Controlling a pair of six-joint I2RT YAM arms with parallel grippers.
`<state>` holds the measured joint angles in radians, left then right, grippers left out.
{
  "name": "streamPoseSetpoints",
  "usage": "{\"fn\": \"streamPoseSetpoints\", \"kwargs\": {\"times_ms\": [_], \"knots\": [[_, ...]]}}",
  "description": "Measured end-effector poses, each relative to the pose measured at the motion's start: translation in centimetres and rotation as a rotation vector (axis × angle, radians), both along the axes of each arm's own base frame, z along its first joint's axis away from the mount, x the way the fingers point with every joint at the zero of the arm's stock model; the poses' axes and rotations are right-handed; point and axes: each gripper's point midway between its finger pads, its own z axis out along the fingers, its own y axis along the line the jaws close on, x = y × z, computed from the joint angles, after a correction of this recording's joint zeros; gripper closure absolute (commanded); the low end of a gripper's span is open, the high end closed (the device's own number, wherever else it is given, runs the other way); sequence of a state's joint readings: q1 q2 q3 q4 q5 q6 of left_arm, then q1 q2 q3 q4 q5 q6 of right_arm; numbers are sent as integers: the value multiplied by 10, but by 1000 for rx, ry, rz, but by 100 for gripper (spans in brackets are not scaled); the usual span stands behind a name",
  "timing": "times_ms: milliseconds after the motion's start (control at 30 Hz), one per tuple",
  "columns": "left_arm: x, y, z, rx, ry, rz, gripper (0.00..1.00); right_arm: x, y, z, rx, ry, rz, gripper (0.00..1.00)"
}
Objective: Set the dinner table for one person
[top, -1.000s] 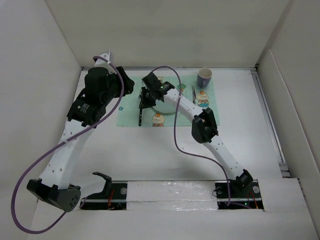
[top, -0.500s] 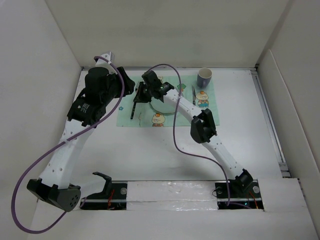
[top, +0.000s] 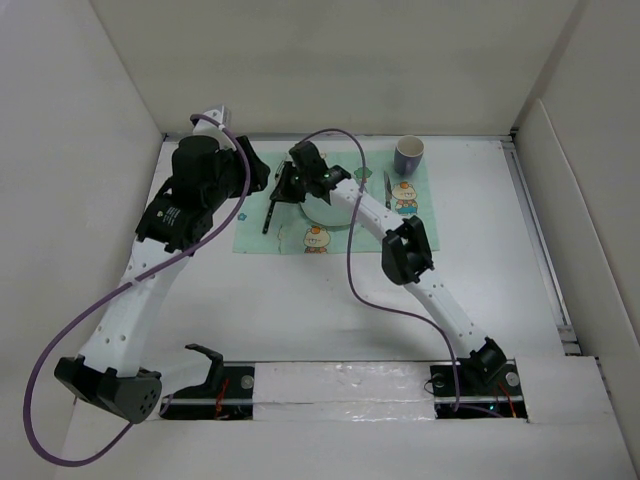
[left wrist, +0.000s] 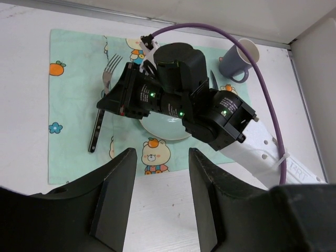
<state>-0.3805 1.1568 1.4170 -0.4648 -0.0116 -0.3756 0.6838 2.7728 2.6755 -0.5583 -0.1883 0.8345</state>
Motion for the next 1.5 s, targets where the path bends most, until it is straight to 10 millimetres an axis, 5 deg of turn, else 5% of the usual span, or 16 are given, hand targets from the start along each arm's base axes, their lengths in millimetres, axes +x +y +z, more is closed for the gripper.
{"fn": "streamPoseSetpoints", "kwargs": {"times_ms": [167, 400, 567, 667, 800, 967, 1067, 1167, 1300, 1400, 1500], "knots": [[0, 0, -4, 4, 9, 0, 59, 6, -4, 1, 4, -9, -13, 85], [3, 8, -10, 31, 15, 40, 60, 11, -7, 3, 2, -25, -11, 52], [8, 19, -30, 50, 45, 80, 62, 13, -10, 8, -6, -55, 10, 47], [10, 26, -55, 74, 90, 111, 71, 9, -18, 22, -31, -76, 32, 60], [17, 27, -84, 92, 152, 134, 100, -8, -40, 72, -66, -133, 55, 100], [43, 19, -118, 121, 200, 134, 100, -46, -101, 189, -72, -316, 1, 100], [62, 13, -148, 170, 239, 116, 74, -81, -148, 248, -36, -427, -48, 100], [80, 8, -187, 233, 304, 87, 60, -119, -196, 276, -3, -498, -98, 100], [97, 4, -232, 317, 386, 50, 58, -155, -228, 261, -5, -498, -117, 84], [115, 0, -254, 365, 415, 25, 58, -182, -244, 219, -56, -418, -104, 69], [129, -3, -269, 403, 429, 11, 59, -203, -258, 186, -102, -352, -93, 66]]}}
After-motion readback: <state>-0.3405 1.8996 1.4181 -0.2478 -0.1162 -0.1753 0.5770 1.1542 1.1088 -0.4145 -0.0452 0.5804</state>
